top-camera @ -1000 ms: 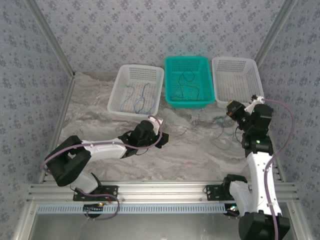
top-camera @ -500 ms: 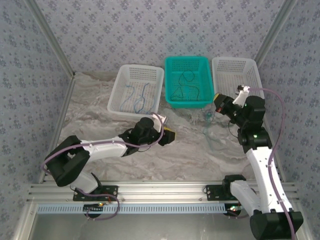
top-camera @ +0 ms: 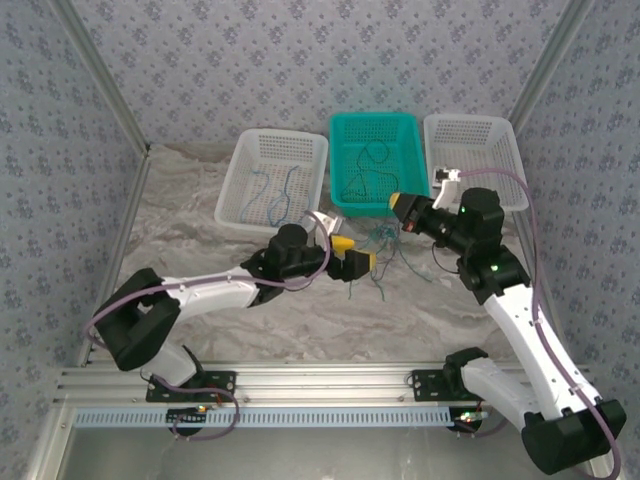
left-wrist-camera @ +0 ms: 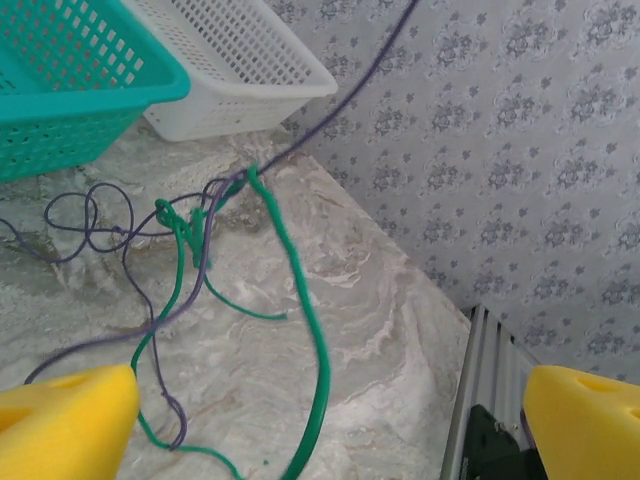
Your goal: Untangle the cables
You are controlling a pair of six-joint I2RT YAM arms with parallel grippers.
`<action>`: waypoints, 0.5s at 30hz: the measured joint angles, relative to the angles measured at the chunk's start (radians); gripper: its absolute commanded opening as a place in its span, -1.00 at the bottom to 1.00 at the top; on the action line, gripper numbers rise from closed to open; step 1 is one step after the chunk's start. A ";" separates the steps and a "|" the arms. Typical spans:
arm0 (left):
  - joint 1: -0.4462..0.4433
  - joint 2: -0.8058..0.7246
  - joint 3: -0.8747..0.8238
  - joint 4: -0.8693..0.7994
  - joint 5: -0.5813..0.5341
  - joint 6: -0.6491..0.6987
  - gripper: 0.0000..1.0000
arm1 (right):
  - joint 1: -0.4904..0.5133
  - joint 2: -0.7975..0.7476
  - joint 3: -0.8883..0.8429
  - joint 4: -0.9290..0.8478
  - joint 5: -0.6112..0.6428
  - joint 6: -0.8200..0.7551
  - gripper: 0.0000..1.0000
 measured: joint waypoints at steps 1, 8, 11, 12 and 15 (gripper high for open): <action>0.000 0.021 0.023 -0.007 -0.003 0.010 0.98 | 0.011 0.002 0.000 0.000 0.000 0.000 -1.00; 0.007 0.172 0.121 0.005 -0.058 0.022 -0.44 | 0.055 0.004 0.011 -0.002 0.010 -0.018 -1.00; 0.019 0.218 0.121 0.019 -0.056 -0.002 -0.95 | 0.056 -0.002 0.013 -0.018 0.049 -0.027 -1.00; 0.023 0.223 0.117 0.022 -0.056 -0.006 -1.00 | 0.056 -0.006 0.013 -0.029 0.066 -0.031 -1.00; 0.027 0.218 0.088 0.036 -0.064 -0.019 -1.00 | 0.046 -0.027 0.014 -0.063 0.120 -0.041 -1.00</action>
